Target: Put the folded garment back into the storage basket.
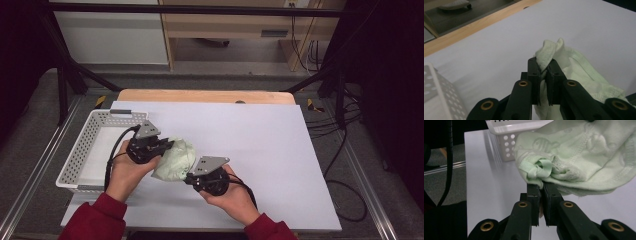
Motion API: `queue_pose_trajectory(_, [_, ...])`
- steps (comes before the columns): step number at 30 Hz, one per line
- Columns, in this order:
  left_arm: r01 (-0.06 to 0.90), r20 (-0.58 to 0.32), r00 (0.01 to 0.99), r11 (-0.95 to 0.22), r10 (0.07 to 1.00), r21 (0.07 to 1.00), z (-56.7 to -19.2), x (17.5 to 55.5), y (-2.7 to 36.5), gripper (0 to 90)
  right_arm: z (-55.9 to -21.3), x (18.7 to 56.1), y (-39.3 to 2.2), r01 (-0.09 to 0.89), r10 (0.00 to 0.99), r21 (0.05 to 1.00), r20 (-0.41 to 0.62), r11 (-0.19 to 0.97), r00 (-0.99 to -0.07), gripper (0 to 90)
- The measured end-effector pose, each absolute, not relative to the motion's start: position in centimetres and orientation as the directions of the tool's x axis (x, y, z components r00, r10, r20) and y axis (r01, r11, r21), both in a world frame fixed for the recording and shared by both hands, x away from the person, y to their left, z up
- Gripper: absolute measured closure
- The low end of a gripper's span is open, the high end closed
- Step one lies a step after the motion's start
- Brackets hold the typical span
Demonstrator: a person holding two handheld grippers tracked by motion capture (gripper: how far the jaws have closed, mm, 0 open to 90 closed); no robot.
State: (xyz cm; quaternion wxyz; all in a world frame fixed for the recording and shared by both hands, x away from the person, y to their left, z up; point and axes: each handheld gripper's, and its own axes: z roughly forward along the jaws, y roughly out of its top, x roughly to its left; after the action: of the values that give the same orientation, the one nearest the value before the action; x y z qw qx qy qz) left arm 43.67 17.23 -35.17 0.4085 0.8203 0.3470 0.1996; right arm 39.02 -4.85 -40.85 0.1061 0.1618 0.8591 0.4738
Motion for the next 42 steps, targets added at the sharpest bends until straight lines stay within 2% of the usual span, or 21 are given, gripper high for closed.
queue_pose_trajectory(16, [0.396, 0.094, 0.632, -0.424, 0.769, 0.814, -32.0, 44.2, 21.2, 83.0, -38.5, 41.2, -1.0, 0.112, 0.325, 0.85, -0.073, 0.514, -0.943, 85.3])
queue_pose_trajectory(42, [0.428, 0.109, 0.6, -0.433, 0.793, 0.794, -31.1, 45.2, 24.1, 83.0, -38.4, 43.2, 2.1, 0.121, 0.31, 0.852, -0.05, 0.509, -0.949, 85.4])
